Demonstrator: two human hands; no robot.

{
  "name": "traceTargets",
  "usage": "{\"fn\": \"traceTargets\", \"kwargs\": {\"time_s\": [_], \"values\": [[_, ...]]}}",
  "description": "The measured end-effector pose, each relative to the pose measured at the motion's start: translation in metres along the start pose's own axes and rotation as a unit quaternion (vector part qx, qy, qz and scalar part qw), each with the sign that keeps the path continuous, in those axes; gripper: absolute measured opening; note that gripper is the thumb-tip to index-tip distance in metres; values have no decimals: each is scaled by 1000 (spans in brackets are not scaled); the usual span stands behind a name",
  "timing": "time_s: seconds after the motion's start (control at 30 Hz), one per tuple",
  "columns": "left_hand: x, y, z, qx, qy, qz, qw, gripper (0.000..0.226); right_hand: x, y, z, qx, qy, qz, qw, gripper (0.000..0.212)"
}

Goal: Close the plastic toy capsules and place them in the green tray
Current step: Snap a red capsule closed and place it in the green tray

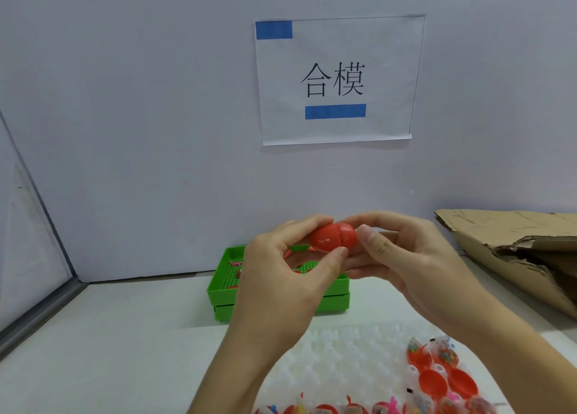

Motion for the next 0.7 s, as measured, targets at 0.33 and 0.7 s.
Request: {"fn": "traceTargets", "kwargs": {"time_s": [0.33, 0.7], "values": [[-2, -1, -1, 58, -2, 2, 998, 50, 0, -2, 1, -20, 1, 13, 1000, 53], [-2, 0, -8, 76, -26, -3, 997, 31, 3, 0, 5, 58, 71, -37, 995, 37]]}}
Point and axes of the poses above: each hand's wrist, its own x-axis away from the middle knuckle, its own y-axis out of the back of the hand, z = x × y, the point moved 9 cm from there along -x, towards the middle knuckle, and after that the axes turned 12 degrees about -x, right-handed, at the moved point
